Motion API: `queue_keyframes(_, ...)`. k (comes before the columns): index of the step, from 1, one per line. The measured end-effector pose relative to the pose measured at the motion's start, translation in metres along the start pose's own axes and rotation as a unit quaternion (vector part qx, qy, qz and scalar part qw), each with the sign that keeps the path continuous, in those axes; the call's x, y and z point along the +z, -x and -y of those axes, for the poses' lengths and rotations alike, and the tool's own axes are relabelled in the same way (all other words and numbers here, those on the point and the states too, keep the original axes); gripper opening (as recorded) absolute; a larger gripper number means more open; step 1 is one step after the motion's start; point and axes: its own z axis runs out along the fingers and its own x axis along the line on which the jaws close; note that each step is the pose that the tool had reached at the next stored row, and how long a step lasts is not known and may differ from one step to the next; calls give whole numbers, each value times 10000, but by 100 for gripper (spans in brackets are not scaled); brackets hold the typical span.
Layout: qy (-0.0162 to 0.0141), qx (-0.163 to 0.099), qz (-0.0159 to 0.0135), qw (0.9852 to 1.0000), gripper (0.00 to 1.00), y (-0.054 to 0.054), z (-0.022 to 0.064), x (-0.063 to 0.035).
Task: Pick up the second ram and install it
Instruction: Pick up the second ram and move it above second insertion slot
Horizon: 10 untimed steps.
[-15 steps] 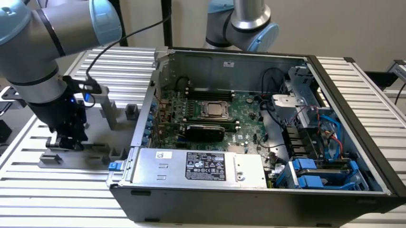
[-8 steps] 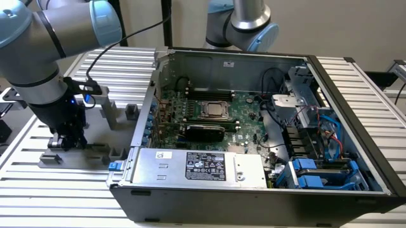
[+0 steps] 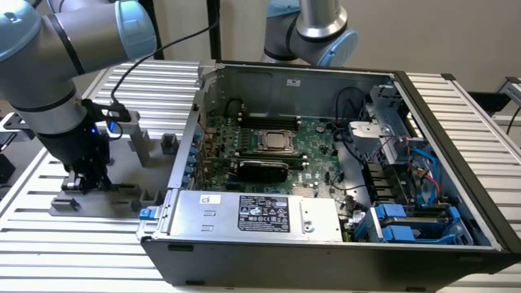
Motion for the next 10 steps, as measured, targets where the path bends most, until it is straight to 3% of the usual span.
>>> queue_keyframes(7, -2, 128, -52, 9999, 13, 0, 0, 0)
queue_keyframes(10, -2, 151, -59, 9999, 13, 0, 1, 0)
